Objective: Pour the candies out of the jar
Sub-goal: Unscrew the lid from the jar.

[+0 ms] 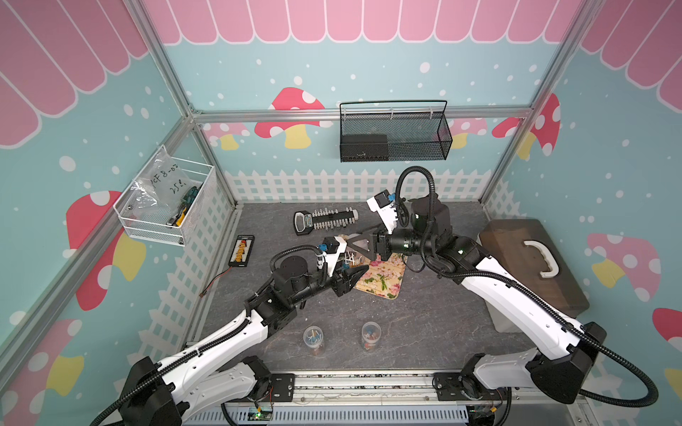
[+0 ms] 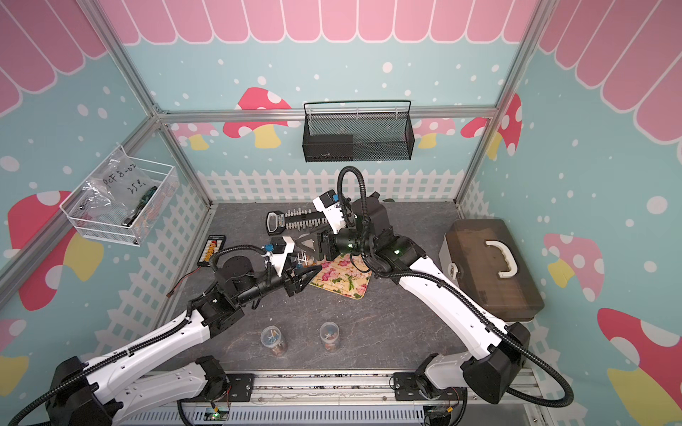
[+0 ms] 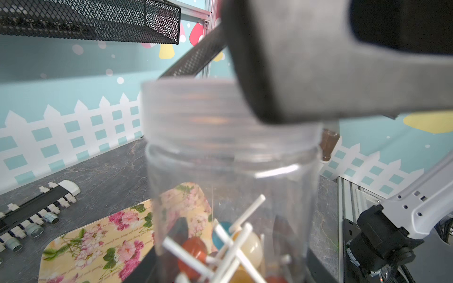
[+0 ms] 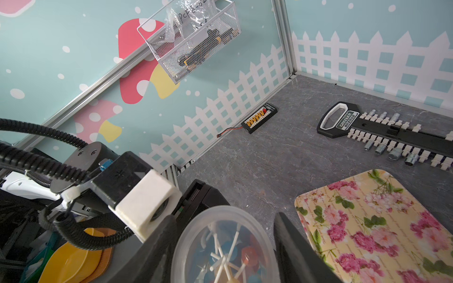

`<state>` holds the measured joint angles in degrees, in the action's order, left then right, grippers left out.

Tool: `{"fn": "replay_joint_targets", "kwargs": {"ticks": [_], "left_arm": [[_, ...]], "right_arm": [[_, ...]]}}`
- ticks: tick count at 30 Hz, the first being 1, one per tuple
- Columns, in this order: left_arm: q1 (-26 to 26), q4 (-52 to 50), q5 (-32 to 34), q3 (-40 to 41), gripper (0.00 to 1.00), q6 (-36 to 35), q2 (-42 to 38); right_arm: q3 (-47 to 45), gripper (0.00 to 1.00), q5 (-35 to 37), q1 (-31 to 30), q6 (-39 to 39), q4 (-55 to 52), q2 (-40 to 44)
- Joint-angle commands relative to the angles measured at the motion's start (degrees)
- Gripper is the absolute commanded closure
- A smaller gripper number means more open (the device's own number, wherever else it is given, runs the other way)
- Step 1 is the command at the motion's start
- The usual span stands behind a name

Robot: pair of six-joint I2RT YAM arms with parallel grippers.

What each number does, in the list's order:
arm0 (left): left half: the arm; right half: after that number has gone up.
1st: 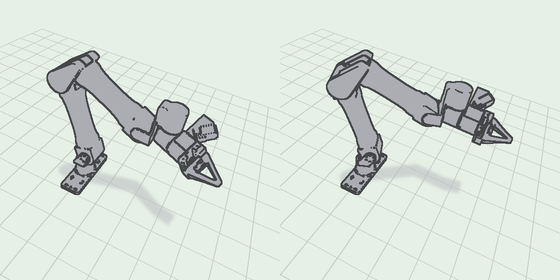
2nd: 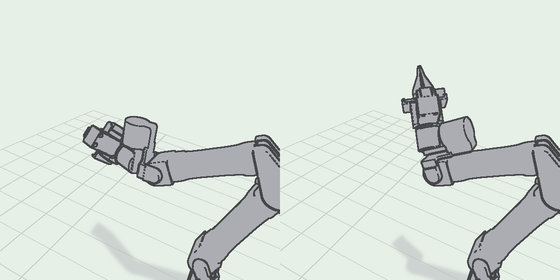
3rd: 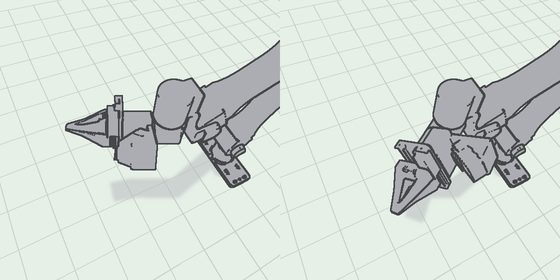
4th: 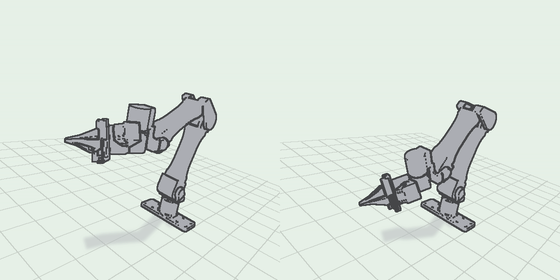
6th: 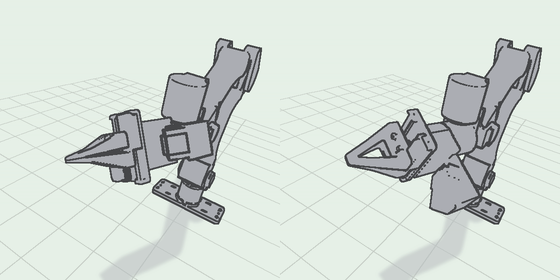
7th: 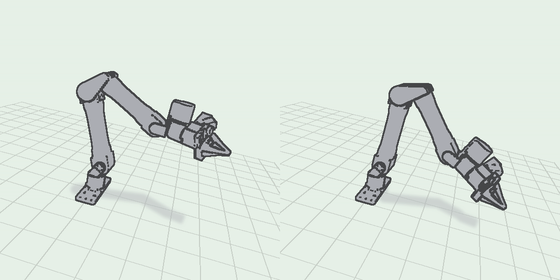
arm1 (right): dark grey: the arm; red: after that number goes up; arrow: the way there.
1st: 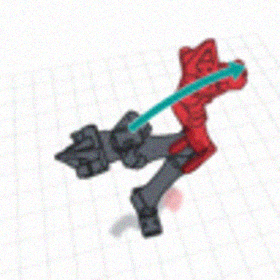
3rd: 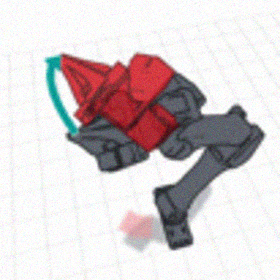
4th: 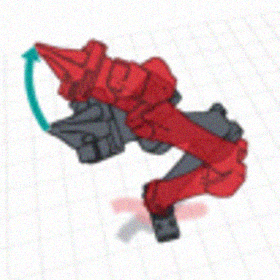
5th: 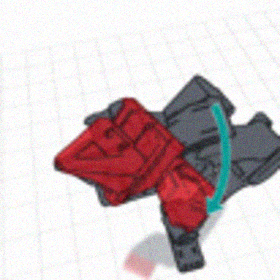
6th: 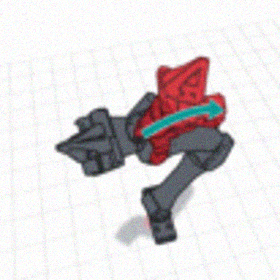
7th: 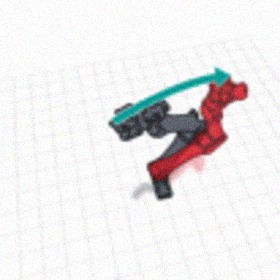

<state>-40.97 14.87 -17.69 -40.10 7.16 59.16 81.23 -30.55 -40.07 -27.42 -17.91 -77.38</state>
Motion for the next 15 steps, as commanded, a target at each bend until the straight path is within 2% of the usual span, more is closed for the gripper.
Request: {"fn": "replay_joint_targets", "kwargs": {"ticks": [1,3,6,9,12,15], "left_arm": [[-0.2,2.2,-0.9,-0.9,0.64,0.1,0.5],[-0.3,2.2,-1.1,-1.0,0.64,0.2,0.8],[-0.3,2.4,-1.1,-1.0,0.64,0.4,0.6],[-0.2,2.0,-1.3,-1.0,0.64,0.5,0.2],[-0.2,1.0,-2.6,-1.2,0.64,0.6,-0.5],[-0.2,-0.3,-5.6,-2.0,0.63,1.5,-1.0]], "right_arm": [[0.8,0.38,-0.7,-0.1,1.1,-0.6,-0.4],[0.5,0.41,-0.6,0.0,1.1,-0.6,-0.3],[0.3,0.57,0.4,0.0,1.2,-0.7,0.0],[1.0,0.64,0.1,0.1,2.1,-0.9,-0.1],[2.2,0.68,-3.2,0.1,4.2,-0.9,-0.6],[2.9,0.69,-12.2,0.9,11.2,-0.3,-0.5]]}}
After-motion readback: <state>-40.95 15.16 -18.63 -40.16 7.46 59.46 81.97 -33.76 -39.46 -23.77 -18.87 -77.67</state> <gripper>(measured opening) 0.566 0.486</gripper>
